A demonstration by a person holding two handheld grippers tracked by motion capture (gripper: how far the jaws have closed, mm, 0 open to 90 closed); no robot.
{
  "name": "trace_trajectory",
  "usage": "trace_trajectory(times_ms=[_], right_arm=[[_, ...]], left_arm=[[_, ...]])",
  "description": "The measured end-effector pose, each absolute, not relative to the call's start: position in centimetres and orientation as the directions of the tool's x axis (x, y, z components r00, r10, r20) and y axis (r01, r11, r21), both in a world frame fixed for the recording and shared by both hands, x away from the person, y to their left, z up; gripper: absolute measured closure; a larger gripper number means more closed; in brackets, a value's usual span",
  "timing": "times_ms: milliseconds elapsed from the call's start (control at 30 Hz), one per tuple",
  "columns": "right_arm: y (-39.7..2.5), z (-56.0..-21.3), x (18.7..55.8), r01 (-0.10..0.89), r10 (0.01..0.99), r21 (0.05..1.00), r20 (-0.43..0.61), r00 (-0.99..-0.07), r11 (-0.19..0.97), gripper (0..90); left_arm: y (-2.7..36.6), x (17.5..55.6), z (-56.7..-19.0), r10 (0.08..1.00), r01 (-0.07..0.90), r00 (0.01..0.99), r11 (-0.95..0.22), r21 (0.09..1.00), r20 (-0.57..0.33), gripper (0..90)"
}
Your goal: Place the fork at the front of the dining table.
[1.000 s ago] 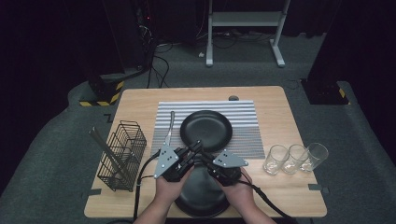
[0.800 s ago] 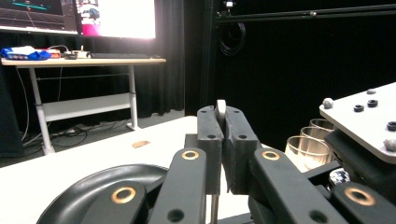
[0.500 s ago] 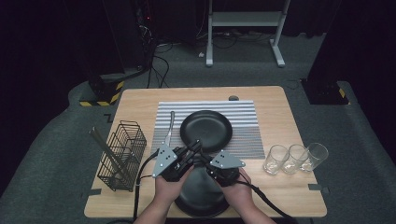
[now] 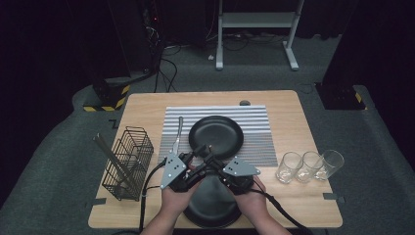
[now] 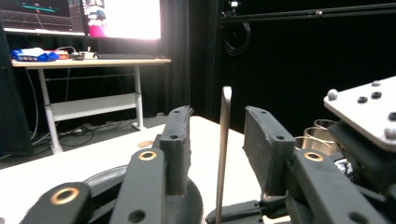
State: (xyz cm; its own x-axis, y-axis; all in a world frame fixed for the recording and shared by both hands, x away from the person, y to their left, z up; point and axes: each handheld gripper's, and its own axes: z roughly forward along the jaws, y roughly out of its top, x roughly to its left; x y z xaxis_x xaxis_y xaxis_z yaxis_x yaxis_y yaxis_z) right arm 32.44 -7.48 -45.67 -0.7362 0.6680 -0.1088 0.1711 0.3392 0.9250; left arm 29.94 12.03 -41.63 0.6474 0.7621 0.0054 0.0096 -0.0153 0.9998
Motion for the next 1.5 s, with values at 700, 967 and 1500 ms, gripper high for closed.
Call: trace_trajectory(times_ms=[700, 967, 1500], right_arm=[[-9.8, -46.0, 32.2, 0.173, 0.687, 0.936, -0.090, -0.721, 0.305, 84.6], [-11.1, -45.9, 32.3, 0.178, 0.702, 0.940, -0.082, -0.707, 0.289, 84.6], [-13.5, -45.8, 33.1, 0.194, 0.738, 0.945, -0.069, -0.672, 0.265, 84.6]], left_arm=[[13.5, 30.4, -44.3, 0.818, 0.080, 0.574, -0.102, 0.992, 0.037, 53.8], [14.1, 30.7, -45.6, 0.839, 0.114, 0.541, -0.145, 0.983, 0.061, 54.0], [17.2, 30.9, -48.3, 0.886, 0.213, 0.461, -0.176, 0.961, 0.060, 53.8]])
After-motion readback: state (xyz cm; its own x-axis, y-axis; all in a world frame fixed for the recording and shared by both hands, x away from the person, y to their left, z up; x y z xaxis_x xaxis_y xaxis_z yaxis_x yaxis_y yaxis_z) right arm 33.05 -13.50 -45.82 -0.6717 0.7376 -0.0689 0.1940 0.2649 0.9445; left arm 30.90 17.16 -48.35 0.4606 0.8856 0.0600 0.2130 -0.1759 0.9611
